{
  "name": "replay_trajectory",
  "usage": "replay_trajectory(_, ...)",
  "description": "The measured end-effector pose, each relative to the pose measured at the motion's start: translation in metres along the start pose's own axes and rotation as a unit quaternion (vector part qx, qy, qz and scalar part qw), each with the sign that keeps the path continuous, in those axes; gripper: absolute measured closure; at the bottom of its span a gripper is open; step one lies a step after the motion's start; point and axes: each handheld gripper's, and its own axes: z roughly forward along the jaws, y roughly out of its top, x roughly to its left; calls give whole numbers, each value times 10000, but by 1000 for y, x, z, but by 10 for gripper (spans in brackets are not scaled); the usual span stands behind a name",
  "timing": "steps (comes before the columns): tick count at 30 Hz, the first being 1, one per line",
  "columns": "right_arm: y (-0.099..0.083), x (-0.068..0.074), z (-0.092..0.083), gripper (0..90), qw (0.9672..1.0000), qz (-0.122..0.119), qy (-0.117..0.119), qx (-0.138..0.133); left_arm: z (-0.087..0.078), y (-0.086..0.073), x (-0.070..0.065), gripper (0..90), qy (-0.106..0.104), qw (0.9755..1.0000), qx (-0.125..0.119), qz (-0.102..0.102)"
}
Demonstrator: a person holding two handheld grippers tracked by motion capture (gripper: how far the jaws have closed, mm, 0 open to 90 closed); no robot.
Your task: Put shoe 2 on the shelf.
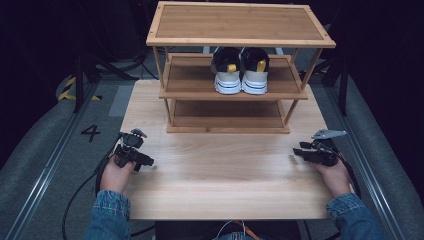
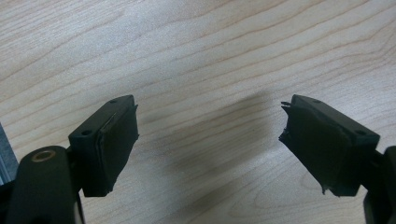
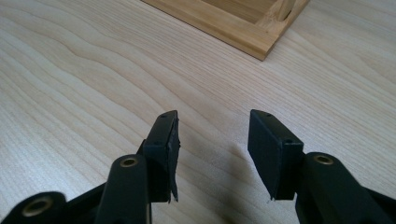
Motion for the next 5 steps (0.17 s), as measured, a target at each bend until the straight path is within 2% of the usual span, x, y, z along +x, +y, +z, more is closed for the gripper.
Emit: replay_trajectory(5, -1, -2, -1, 528, 10000, 61, -3, -11, 0, 0, 0, 178, -13, 10000, 2, 0)
